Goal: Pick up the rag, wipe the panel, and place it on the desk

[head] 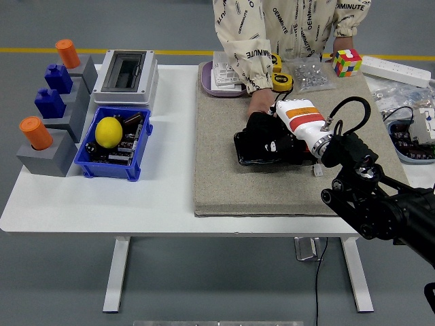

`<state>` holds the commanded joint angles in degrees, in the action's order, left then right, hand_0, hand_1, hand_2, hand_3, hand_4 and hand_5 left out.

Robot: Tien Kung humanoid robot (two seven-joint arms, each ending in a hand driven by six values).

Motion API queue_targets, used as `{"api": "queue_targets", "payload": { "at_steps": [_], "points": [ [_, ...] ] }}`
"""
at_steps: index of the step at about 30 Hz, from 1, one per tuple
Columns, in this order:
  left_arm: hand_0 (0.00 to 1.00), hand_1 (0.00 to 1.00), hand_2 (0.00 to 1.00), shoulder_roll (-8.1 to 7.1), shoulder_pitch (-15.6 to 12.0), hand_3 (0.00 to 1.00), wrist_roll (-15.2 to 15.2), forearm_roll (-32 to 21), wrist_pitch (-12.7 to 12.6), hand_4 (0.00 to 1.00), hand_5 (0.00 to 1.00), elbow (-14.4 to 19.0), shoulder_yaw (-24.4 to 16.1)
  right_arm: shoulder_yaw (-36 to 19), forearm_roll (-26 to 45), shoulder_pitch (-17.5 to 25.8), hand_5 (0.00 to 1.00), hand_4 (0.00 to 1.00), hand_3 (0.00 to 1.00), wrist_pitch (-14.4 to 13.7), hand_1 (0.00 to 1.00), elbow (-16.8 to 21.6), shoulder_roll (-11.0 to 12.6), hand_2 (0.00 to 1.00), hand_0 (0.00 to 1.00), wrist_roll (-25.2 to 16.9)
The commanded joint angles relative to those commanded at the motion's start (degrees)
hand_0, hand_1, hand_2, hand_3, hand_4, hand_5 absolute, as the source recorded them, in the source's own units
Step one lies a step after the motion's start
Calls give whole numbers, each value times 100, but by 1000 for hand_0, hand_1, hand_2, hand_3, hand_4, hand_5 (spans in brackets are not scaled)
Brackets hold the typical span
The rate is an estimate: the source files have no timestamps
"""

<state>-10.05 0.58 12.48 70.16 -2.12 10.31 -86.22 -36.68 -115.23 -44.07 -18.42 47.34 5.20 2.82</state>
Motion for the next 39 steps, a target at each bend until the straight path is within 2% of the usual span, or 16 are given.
{"api": "queue_targets", "payload": {
  "at_steps": [11, 19, 28, 39],
  "points": [
    [651, 696, 742, -12, 1, 566, -1, 6, -1, 599, 477, 0, -6, 299, 25, -52, 96, 998, 396, 30, 314, 177, -268, 354, 222, 49],
    [651, 696, 741, -5, 13, 565, -8, -13, 3, 599, 477, 0, 15, 504, 67, -70, 97, 998, 396, 38, 314, 265, -350, 354, 222, 56],
    [653, 697, 742, -5, 11, 566, 0, 1, 0, 599, 477, 0, -7, 377, 58, -90, 98, 998, 395, 41, 313, 67, -217, 354, 223, 42],
    [651, 697, 742, -5, 3, 565, -5, -2, 0, 599, 477, 0, 6, 168, -14, 26, 100, 998, 394, 54, 313, -194, 76, 353, 223, 14]
  ]
}}
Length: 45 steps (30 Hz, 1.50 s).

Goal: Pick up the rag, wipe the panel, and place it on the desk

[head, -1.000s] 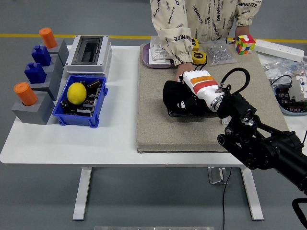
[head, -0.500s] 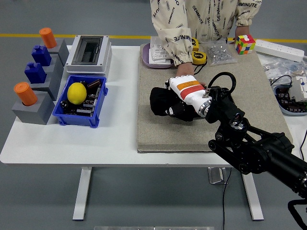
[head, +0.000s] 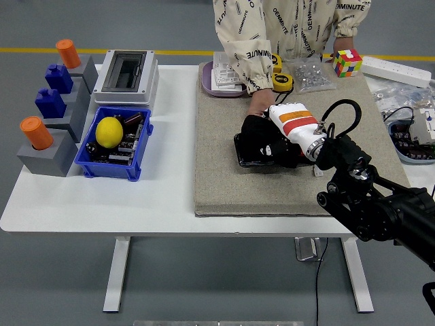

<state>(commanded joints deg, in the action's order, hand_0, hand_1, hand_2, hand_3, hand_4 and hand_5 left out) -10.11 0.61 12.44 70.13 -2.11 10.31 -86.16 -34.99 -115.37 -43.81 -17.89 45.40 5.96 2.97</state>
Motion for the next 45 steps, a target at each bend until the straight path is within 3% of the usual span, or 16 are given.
{"api": "queue_targets", "payload": {
  "at_steps": [18, 30, 45],
  "points": [
    [652, 697, 743, 4, -4, 566, -6, -29, 3, 599, 477, 0, 14, -601, -155, 123, 98, 998, 394, 3, 313, -422, 516, 354, 224, -43],
    [651, 697, 742, 27, 7, 567, 6, -7, -5, 599, 477, 0, -61, -1079, -244, 371, 95, 998, 395, 21, 313, -519, 985, 354, 223, -49],
    [650, 696, 742, 26, 22, 566, -7, -22, -2, 599, 477, 0, -51, -1170, -277, 383, 93, 998, 394, 26, 314, -478, 1023, 354, 224, -37]
  ]
}}
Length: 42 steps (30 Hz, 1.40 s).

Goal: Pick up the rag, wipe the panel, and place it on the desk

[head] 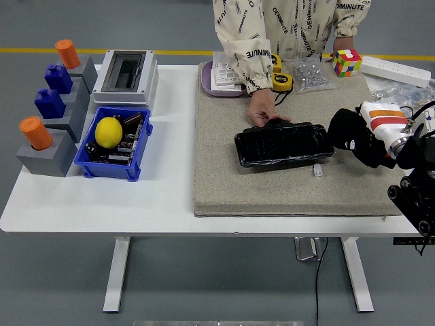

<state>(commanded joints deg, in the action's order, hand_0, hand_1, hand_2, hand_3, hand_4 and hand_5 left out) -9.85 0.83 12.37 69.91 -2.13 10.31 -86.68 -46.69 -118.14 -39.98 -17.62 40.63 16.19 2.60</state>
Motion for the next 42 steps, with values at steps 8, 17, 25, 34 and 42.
{"api": "queue_targets", "payload": {
  "at_steps": [8, 17, 25, 34, 42],
  "points": [
    [650, 697, 742, 2, -15, 566, 4, 7, 0, 599, 477, 0, -15, 172, 36, -84, 95, 998, 394, 7, 314, 135, -117, 354, 224, 19],
    [652, 697, 741, -8, 7, 566, -6, -13, -1, 599, 477, 0, 22, 360, 48, -174, 96, 998, 395, 10, 314, 177, -385, 354, 224, 46],
    [651, 697, 743, -11, -11, 566, 4, -1, -3, 599, 477, 0, 14, 658, 105, -246, 96, 998, 395, 17, 314, 296, -592, 354, 224, 74],
    [651, 697, 742, -27, -39, 567, 4, 3, -2, 599, 477, 0, 47, 1136, 194, -379, 99, 998, 395, 26, 314, 456, -885, 354, 227, 114],
    [650, 697, 741, -47, -56, 567, 8, 6, -3, 599, 477, 0, 78, 1626, 276, -523, 100, 998, 395, 34, 315, 776, -1118, 354, 226, 176]
  ]
}}
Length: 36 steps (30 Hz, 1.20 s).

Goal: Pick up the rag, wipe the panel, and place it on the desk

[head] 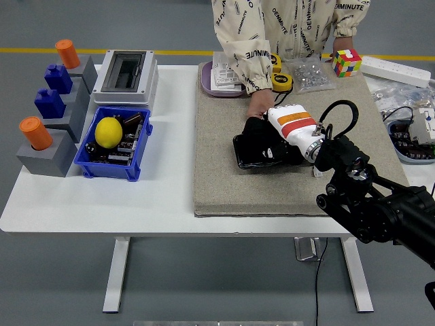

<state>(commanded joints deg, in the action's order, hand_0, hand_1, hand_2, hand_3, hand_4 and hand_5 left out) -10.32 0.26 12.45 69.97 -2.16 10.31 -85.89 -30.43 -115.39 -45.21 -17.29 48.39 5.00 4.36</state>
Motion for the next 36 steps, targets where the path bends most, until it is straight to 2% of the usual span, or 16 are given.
{"api": "queue_targets", "payload": {
  "at_steps": [8, 16, 24, 36],
  "points": [
    [651, 697, 742, -2, -7, 567, 0, -1, 2, 599, 477, 0, 11, 437, 77, -89, 100, 998, 395, 17, 315, 303, -170, 355, 229, 56],
    [650, 697, 742, 4, 12, 566, 1, 4, 2, 599, 477, 0, -5, 506, 91, -127, 100, 998, 396, 25, 318, 300, -198, 355, 229, 65],
    [650, 697, 742, 8, 34, 567, -3, 6, 1, 599, 477, 0, -22, 290, 12, -166, 99, 998, 396, 17, 318, 53, -25, 355, 230, 40],
    [651, 697, 742, 24, 37, 567, 1, 10, -1, 599, 477, 0, -62, -221, -100, -66, 98, 998, 396, 33, 317, -353, 458, 356, 229, 0]
  ]
}}
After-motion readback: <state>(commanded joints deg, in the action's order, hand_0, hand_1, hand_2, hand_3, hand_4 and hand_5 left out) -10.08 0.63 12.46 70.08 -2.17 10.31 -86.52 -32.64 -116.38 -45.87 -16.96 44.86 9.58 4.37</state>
